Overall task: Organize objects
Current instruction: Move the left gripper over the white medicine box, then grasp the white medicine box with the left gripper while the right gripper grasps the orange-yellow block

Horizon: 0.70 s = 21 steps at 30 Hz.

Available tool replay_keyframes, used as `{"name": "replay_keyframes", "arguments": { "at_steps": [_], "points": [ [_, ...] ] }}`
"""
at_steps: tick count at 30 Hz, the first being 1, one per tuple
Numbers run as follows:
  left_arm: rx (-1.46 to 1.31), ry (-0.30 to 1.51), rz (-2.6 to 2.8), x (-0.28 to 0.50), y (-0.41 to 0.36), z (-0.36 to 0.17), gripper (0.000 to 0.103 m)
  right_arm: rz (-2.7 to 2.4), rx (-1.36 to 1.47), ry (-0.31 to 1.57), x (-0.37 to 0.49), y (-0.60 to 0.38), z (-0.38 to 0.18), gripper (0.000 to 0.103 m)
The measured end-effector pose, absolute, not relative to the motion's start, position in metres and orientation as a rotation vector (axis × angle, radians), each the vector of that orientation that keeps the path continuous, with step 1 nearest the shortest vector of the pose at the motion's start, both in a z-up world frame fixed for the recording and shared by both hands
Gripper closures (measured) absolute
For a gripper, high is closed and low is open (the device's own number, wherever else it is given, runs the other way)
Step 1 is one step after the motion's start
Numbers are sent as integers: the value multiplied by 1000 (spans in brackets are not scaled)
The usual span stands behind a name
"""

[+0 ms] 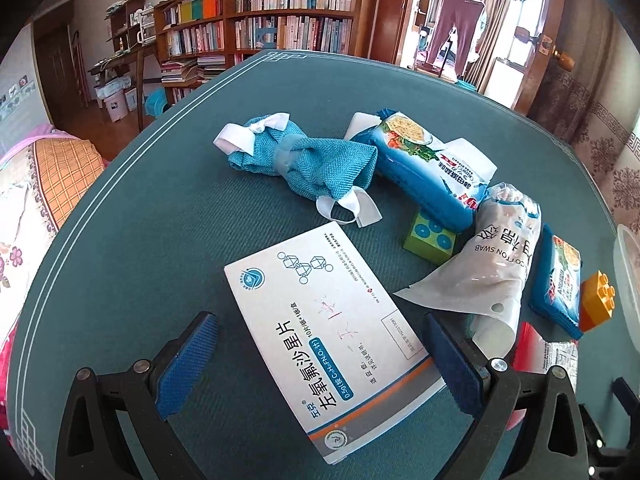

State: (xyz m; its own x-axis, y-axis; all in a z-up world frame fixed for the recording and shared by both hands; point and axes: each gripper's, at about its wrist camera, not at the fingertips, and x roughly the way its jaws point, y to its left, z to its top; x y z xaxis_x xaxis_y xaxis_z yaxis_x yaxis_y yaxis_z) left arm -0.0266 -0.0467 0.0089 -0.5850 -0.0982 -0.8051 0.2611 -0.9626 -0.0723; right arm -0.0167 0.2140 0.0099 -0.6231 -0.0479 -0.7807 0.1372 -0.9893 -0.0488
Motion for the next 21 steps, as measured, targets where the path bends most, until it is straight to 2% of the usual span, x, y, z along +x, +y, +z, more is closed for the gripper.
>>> {"name": "replay_keyframes", "arguments": {
  "at_steps": [14,17,21],
  "points": [
    [1282,234,-2557,-12,-77,4,2,-2737,1311,157,-17,214,10,0],
    [1260,198,-2593,-12,-71,5,14,-2736,1310,156,-17,214,10,0],
    [1239,160,-2646,-8,-66,8,36,-2735,1308,152,-17,212,10,0]
  ]
}}
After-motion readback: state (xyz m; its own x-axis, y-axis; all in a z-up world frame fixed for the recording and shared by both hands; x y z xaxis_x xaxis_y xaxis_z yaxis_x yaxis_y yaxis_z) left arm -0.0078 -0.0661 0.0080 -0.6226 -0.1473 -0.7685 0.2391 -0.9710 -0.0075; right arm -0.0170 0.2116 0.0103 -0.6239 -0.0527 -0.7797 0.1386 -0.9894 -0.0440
